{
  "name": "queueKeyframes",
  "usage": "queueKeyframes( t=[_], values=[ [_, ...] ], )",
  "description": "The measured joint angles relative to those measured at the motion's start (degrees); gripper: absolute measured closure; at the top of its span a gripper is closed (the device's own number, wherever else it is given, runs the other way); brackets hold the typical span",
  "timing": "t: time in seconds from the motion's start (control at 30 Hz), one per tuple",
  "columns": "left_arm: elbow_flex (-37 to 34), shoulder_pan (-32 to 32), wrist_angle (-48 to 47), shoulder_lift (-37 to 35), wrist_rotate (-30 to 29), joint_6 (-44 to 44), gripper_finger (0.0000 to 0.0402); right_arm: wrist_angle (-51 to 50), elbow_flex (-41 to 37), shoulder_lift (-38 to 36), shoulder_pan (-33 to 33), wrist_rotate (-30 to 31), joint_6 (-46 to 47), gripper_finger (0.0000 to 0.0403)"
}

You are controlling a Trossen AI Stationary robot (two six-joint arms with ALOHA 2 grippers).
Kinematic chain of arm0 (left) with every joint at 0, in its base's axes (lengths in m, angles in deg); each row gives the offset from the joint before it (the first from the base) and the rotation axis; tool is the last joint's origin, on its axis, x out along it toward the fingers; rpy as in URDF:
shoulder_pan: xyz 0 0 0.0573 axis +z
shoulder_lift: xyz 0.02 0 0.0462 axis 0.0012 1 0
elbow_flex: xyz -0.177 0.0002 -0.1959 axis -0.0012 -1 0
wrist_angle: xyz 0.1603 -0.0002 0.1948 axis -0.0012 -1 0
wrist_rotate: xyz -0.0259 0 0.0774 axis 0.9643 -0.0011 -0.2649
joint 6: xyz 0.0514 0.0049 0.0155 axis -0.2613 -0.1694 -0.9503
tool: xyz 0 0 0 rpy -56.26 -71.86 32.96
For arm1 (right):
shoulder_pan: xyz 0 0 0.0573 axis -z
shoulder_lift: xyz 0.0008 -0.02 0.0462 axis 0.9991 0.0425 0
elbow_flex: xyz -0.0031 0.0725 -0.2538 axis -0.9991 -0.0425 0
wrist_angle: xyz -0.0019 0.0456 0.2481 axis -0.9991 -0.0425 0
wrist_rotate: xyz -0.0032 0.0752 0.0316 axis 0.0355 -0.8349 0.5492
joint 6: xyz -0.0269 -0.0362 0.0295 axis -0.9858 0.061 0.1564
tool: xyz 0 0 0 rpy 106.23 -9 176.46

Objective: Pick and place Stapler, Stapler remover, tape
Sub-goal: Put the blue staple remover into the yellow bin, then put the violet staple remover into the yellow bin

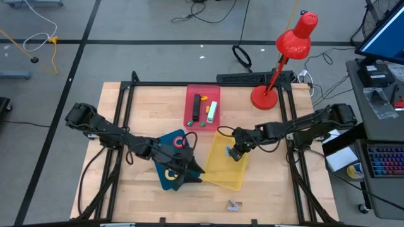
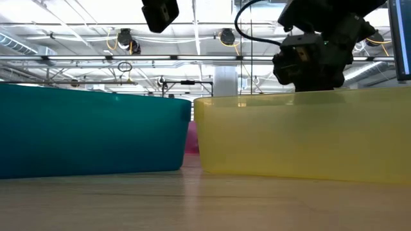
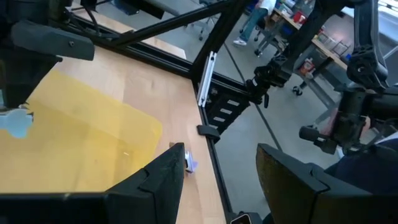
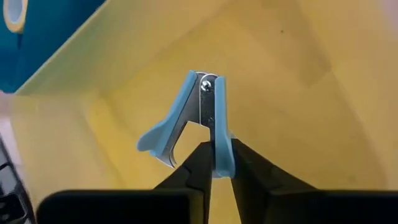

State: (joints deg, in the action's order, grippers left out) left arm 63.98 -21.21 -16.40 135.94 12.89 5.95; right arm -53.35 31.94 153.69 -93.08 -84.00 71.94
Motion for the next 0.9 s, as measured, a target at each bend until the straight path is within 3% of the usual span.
queueKeyframes(
  t=[0.53, 0.73, 0.9],
  values=[
    [0.0, -2.0, -0.4, 0.0, -0.1, -1.7, 0.0204, 2.8, 0.0, -0.6, 0.6, -2.3, -1.0, 0.0314],
    [0.0, -4.2, -0.3, 0.0, -0.1, -4.1, 0.0204, 14.4, -0.1, -3.0, -1.7, -8.5, 0.2, 0.0318],
    [0.0, -5.6, -0.2, 0.0, -0.5, -5.9, 0.0204, 26.1, 0.0, -5.4, -10.2, -6.7, 0.9, 0.0328]
  ],
)
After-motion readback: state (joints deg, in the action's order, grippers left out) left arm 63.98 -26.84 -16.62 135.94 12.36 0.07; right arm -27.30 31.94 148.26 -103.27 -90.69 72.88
